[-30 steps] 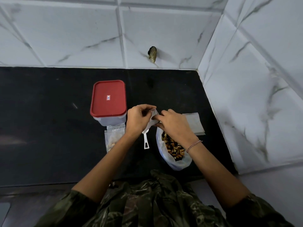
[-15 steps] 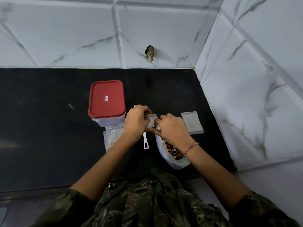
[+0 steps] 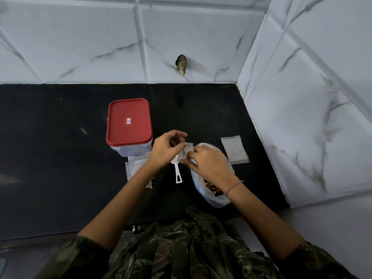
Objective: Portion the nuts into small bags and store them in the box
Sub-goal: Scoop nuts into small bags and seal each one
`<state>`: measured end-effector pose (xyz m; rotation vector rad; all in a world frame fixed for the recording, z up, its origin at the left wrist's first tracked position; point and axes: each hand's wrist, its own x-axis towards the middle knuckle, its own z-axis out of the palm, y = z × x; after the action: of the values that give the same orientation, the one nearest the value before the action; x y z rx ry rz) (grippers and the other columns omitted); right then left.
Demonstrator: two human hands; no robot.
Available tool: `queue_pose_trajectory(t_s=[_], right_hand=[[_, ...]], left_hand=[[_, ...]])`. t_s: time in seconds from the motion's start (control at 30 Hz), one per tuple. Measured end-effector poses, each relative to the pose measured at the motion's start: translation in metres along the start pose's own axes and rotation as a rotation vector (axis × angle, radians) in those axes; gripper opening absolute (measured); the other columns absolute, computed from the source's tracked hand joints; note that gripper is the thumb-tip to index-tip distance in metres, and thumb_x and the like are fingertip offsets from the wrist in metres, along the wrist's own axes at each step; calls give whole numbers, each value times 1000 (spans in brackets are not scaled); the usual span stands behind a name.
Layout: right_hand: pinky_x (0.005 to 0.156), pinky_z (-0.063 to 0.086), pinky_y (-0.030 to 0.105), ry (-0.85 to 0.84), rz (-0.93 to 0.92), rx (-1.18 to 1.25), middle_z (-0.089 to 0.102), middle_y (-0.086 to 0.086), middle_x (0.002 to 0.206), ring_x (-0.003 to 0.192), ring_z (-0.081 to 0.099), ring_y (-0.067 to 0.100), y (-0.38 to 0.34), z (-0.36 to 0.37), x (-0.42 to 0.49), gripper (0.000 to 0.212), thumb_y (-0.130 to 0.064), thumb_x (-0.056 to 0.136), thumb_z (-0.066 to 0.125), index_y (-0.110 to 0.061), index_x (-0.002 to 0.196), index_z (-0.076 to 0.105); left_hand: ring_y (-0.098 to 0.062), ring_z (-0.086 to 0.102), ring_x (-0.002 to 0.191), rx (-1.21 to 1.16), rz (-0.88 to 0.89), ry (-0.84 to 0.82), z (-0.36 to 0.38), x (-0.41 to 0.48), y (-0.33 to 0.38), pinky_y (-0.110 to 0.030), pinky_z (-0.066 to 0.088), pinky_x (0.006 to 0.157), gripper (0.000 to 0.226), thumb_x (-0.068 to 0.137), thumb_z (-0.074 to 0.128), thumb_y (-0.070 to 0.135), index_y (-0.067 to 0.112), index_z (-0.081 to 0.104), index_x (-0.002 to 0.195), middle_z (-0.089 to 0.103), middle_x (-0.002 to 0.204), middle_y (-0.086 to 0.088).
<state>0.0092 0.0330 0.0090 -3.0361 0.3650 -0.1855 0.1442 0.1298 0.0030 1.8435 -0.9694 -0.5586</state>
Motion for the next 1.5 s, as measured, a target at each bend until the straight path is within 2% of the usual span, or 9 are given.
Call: queue_pose_trajectory(t_s=[0.23,0.33,0.5,0.77,0.9,1.0,1.23,1.37,1.5], right_hand=[[82,46,29,-37,-116,45,61,1,104,97,52,13,6,-1,0,30,-36,96,46,-17,104,67],[76,48,30,-35,-175,71,62,1,98,91,51,14,4,-2,3,28,-35,96,47,-17,96,69],[77,48,28,-112,-295,149,61,-1,98,96,51,12,2,-5,5,30,-33,93,42,-22,97,70],[68,42,26,-265,-358,99,64,-7,105,84,45,5,12,-22,16,32,-44,92,52,-28,118,60],[64,40,24,-375,-336,9,65,-4,92,84,60,11,14,-32,20,35,-51,90,50,-35,119,57],[63,39,23,-456,-327,-16,62,-3,85,81,62,13,7,-34,20,31,-46,89,54,-27,113,61],[66,47,28,-421,-238,-103,64,4,95,78,61,17,-6,-26,17,39,-43,91,54,-13,116,51],[63,41,26,-409,-158,-75,63,6,100,82,62,18,-15,-23,14,50,-44,92,51,-9,128,43],[67,49,29,-406,-144,-10,63,6,100,82,62,17,-17,-29,14,43,-39,92,54,-14,125,42]], left_hand=[[-12,43,128,-152,-6,-395,-11,-19,-33,-37,41,106,79,69,66,25,28,36,141,44,140,7],[-16,42,130,-31,79,-375,-1,-23,-45,-46,39,108,90,65,76,29,32,32,144,44,140,9],[-12,55,119,-123,172,-293,4,-21,-36,-30,45,102,73,66,79,30,14,48,130,57,126,3],[-7,67,85,-27,199,-272,11,-26,-33,-26,53,76,49,66,75,34,20,56,109,67,93,8],[-6,64,88,16,208,-243,13,-25,-33,-25,50,78,43,68,76,40,22,58,102,64,94,12],[-4,62,104,5,186,-191,14,-23,-36,-33,51,91,40,68,79,26,14,59,101,66,104,7],[-5,60,112,-46,168,-154,17,-23,-34,-29,49,98,53,71,80,15,35,45,105,65,112,7],[-3,57,116,-72,169,-132,19,-23,-31,-21,46,98,68,70,80,25,28,37,122,64,114,8],[0,56,118,-74,140,-120,19,-22,-37,-20,46,97,69,71,82,15,21,37,123,63,115,8]])
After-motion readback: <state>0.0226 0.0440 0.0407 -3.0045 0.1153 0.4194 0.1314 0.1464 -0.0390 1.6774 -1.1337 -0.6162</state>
